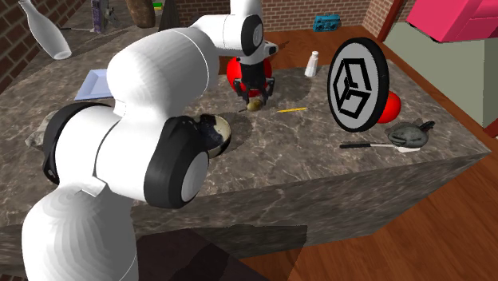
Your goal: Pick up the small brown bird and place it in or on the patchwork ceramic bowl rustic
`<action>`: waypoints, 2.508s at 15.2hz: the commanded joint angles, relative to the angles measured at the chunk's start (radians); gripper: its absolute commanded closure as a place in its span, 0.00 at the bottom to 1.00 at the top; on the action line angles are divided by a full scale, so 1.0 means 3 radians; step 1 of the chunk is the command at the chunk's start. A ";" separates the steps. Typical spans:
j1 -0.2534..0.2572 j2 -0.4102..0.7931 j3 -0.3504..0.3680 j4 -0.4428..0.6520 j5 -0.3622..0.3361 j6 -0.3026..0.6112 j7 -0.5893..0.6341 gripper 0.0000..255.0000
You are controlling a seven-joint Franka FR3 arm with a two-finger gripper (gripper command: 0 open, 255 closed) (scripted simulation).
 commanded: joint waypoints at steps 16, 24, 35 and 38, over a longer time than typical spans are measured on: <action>0.0050 0.0143 -0.0001 0.0985 -0.0001 -0.0837 -0.0104 1.00; 0.0107 0.0424 -0.0016 0.1799 -0.0031 -0.1365 -0.0171 1.00; 0.0172 -0.1403 0.0148 -0.0744 0.0157 -0.0689 0.0232 1.00; 0.0219 -0.1759 0.0197 -0.1136 0.0217 -0.0661 0.0328 1.00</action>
